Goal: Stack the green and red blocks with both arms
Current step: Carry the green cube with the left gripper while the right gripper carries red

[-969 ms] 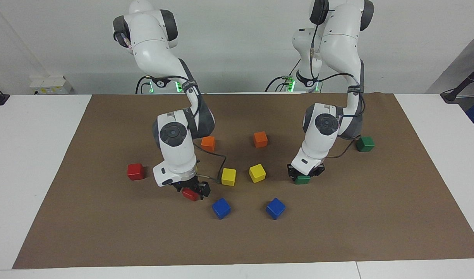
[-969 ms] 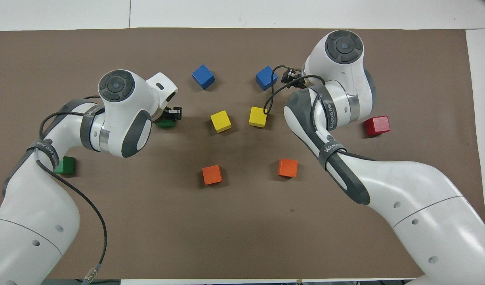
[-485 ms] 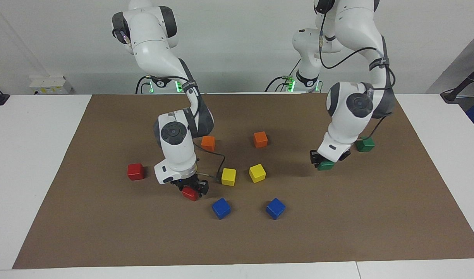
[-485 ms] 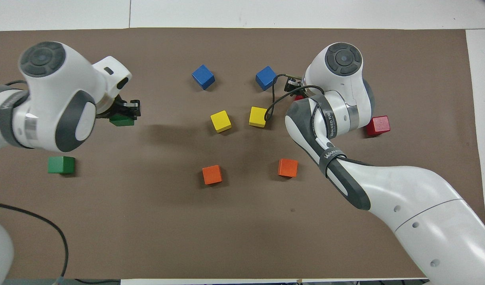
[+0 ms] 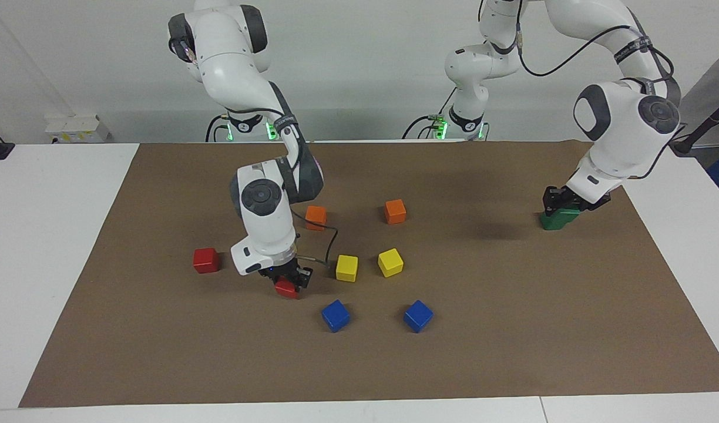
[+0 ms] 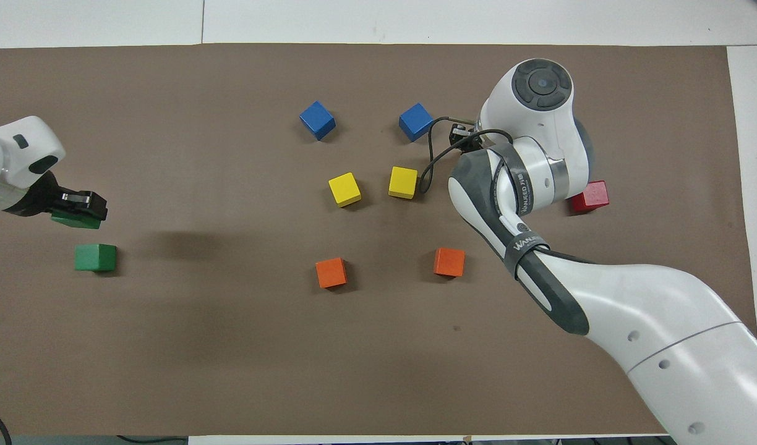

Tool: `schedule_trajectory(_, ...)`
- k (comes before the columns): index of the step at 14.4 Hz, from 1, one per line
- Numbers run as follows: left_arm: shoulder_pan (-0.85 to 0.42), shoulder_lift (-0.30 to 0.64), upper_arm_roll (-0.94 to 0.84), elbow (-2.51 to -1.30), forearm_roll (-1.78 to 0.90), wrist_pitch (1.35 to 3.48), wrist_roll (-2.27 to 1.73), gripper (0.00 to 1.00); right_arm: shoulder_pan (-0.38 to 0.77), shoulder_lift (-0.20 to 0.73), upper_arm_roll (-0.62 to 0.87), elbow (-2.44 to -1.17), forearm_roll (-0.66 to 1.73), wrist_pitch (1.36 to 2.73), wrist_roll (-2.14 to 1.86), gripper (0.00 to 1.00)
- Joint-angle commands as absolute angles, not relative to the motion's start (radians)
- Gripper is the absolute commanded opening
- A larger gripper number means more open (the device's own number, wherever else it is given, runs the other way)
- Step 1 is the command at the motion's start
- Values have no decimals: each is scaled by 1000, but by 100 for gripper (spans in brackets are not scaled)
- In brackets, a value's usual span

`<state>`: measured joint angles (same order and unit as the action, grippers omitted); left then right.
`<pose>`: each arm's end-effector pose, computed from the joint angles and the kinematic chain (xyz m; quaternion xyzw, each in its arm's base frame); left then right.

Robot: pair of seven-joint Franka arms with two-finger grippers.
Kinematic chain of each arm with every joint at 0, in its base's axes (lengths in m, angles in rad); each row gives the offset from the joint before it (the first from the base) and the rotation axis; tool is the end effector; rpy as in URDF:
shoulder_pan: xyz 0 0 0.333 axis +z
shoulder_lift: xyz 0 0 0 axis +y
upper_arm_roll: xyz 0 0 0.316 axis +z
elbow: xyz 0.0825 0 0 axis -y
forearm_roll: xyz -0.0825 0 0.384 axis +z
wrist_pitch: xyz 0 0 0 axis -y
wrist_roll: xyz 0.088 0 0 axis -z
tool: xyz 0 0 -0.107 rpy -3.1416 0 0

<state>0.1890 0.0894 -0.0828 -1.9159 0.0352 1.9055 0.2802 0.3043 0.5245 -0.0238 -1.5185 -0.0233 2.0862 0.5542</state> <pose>0.5667 0.0639 0.4385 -0.9943 0.0934 0.0512 0.0028 0.6739 0.1956 0.3610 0.9913 -0.1292 0.0264 0.0060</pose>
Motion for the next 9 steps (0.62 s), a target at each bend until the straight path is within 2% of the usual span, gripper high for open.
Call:
schedule_trajectory(1, 258, 23, -94, -2050, 9, 2011, 353, 0, 223, 336, -15, -1629, -26, 2010, 261, 0)
schedule_trajectory(4, 279, -32, -94, -2201, 0, 2158, 353, 0, 183, 272, -17, -1637, -23, 1890, 149, 0)
schedule_trajectory(6, 293, -43, -94, -2236, 0, 2196, 353, 0, 138, 256, -17, -1638, -23, 1849, 5, 0)
schedule_trajectory(9, 307, -60, -92, -2295, -5, 2265, 351, 0, 81, 242, -17, -1675, -23, 1864, -104, 0)
